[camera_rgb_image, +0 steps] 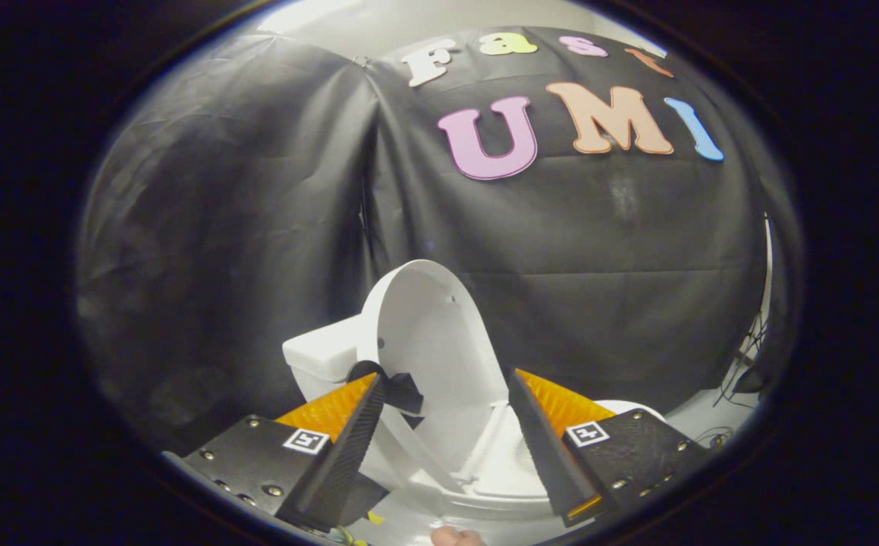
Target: Open the toilet lid.
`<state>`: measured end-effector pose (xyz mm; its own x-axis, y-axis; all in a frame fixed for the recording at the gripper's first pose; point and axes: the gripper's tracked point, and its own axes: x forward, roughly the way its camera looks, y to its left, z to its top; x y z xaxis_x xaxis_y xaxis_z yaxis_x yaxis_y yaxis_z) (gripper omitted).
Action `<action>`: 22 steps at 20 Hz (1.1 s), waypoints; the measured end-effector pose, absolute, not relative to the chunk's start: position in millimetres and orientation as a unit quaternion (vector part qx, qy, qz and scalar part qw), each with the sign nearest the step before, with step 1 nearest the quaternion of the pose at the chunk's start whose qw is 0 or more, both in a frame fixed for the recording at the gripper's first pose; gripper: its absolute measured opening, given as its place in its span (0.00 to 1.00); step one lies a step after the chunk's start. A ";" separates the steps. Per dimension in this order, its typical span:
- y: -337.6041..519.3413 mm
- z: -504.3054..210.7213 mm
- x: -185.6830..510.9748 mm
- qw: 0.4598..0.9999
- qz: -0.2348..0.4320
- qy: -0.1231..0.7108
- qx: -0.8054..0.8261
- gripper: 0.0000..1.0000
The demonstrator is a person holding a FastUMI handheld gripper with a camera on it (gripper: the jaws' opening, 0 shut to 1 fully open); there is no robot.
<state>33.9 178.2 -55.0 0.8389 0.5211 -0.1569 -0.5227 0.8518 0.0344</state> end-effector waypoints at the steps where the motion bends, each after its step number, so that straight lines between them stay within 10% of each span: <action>1: 170.9 -52.0 34.5 0.961 0.265 0.075 -0.005 0.98; 22: 35.1 -26.9 56.6 0.985 0.160 0.068 0.011 0.98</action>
<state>56.6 35.1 -26.9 0.9395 0.3167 -0.1307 -0.3138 0.9485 0.0434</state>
